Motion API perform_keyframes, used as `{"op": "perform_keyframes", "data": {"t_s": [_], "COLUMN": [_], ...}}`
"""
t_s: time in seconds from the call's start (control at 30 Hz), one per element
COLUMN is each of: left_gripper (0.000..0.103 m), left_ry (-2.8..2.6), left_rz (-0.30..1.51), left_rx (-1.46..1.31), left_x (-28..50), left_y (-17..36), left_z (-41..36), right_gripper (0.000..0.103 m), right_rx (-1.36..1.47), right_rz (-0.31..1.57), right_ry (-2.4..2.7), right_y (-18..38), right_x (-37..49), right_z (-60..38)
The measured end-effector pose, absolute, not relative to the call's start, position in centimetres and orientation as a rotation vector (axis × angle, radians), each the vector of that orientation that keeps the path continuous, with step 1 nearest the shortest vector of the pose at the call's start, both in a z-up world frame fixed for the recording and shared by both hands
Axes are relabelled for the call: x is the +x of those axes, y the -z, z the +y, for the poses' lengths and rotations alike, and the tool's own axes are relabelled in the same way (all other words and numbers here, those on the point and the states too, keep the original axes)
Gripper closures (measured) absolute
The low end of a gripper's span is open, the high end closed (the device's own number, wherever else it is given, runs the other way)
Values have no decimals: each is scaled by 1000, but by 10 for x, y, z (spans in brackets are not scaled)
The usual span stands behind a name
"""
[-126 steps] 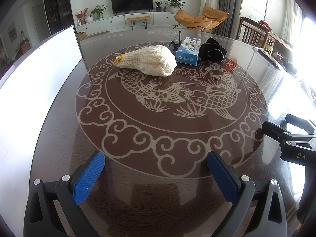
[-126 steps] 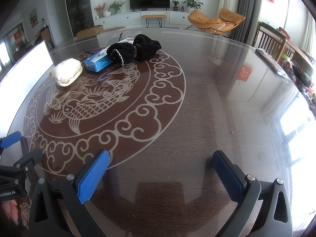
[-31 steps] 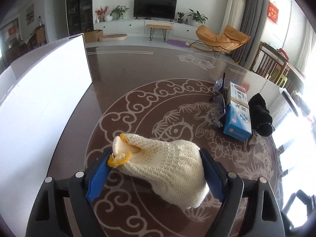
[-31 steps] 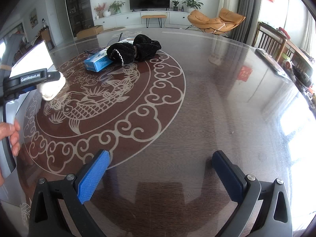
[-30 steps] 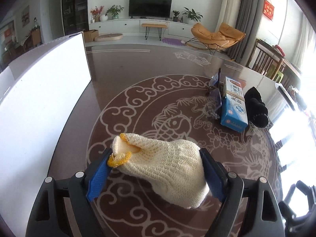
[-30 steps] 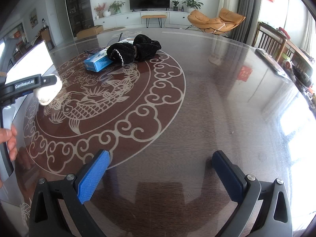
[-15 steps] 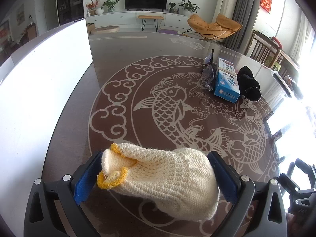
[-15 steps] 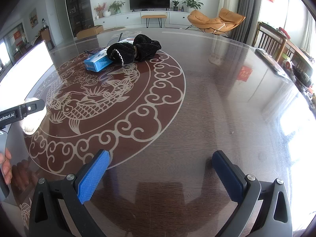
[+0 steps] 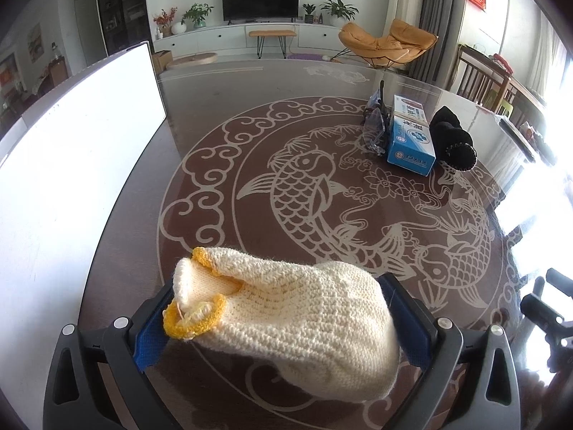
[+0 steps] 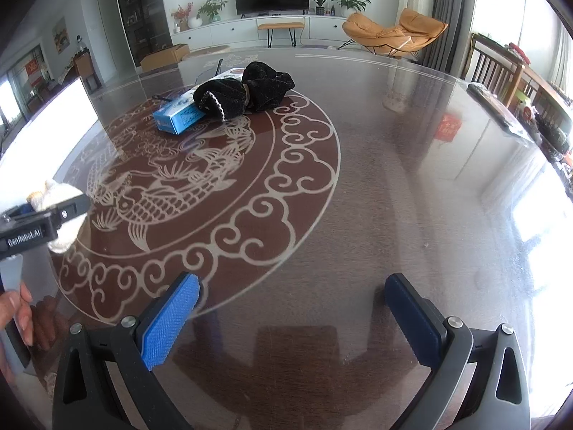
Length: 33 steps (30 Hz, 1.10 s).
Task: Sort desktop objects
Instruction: 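Grasp the cream knit bag with the left tool while the right tool grasps the black velvet scrunchie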
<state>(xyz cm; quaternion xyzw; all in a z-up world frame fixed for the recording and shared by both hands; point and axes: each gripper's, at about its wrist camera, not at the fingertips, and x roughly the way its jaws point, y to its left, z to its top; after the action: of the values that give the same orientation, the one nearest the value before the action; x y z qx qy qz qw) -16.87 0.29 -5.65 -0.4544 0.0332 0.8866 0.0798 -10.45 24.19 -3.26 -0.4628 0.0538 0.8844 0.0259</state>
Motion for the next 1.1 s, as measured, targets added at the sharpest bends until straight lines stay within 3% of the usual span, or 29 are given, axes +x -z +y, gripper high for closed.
{"op": "perform_keyframes", "data": {"t_s": [0.2,0.4,0.5,0.53,0.63,0.83,1.0,1.1], "left_gripper": [0,0,0,0,0,0,0,0], "left_ry": [-2651,-2650,-2650,-2650,-2650,-2639,-2632,-2632], "left_rz": [140,137,137,137,136,141,148,147], "left_rx": [-1366,-1366,-1366,-1366,-1366,-1360,-1356,-1356], "left_x": [-171,-170,-170,-170,-171,-169,-169,-169], "left_y": [59,60,60,60,60,60,60,60], "left_z": [7,7,8,8,8,10,12,12], "right_gripper": [0,9,24,41,57,61,61,60], "right_rx": [-1345,-1451,-1493,-1521,-1495,-1523,-1491,-1439], "right_rz": [622,737,760,735,732,503,2,-70], "right_ry": [-2736,-2622,-2592,-2575,-2599,-2703,-2830,-2861], "right_y": [-15,-7,8,14,19,16,13,14], "right_x": [-195,-274,-288,-290,-284,-233,-143,-100], "right_z": [267,250,239,235,237,247,237,242]}}
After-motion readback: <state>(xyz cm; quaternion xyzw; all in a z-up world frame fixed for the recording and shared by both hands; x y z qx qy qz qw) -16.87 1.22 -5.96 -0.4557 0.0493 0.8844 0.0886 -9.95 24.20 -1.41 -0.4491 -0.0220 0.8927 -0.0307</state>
